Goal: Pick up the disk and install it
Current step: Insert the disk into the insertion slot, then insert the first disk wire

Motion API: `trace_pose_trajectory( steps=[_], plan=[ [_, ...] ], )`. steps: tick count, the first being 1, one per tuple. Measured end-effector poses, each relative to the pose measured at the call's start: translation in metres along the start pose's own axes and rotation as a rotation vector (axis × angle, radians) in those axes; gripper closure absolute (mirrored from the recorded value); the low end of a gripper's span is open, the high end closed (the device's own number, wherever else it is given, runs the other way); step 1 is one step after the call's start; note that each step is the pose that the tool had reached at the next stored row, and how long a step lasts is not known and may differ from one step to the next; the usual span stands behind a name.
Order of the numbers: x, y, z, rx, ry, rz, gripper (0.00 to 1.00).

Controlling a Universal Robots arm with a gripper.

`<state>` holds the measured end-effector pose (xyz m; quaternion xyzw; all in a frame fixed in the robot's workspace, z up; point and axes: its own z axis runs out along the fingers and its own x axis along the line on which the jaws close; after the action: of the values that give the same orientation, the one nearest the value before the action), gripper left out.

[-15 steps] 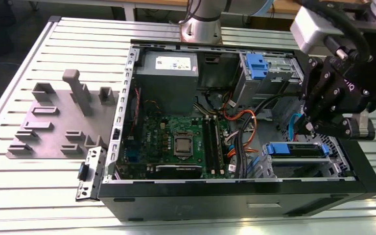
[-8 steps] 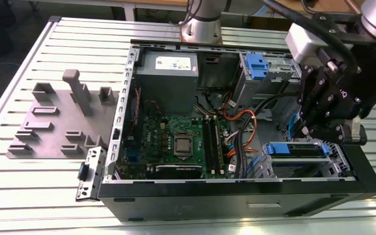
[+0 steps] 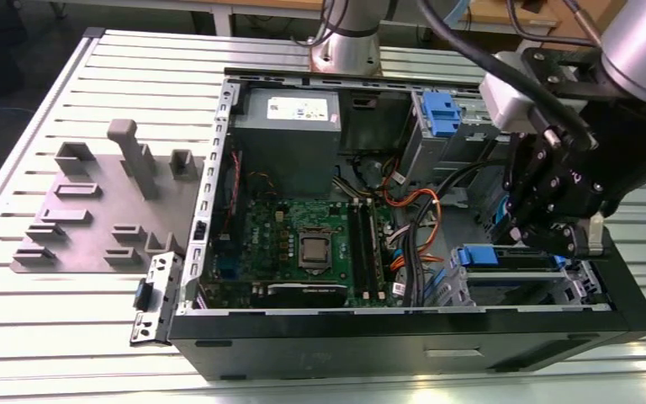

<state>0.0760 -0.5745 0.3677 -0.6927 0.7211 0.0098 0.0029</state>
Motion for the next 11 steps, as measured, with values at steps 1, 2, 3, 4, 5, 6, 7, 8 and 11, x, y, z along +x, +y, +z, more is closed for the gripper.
trace_pose_trajectory(
  steps=[1, 2, 3, 4, 5, 6, 7, 8, 11],
  plan=[
    [0.0, 0.0, 0.0018, 0.0, 0.0, 0.0, 0.89],
    [0.0001, 0.0, 0.0036, 0.0, 0.0, 0.0, 0.89],
    [0.0001, -0.0001, 0.0055, 0.0, 0.0, 0.0, 0.89],
    [0.0001, -0.0001, 0.0074, 0.0, -0.0002, 0.0, 0.89],
    [0.0002, -0.0001, 0.0089, 0.0, -0.0002, 0.0, 0.89],
    [0.0002, -0.0001, 0.0098, 0.0, -0.0001, 0.0, 0.89],
    [0.0002, -0.0001, 0.01, 0.0, 0.0001, 0.0, 0.89],
    [0.0002, -0.0001, 0.0099, 0.0, 0.0001, 0.0, 0.89],
    [0.0002, -0.0001, 0.0103, 0.0, 0.0, 0.0, 0.89]
  ],
)
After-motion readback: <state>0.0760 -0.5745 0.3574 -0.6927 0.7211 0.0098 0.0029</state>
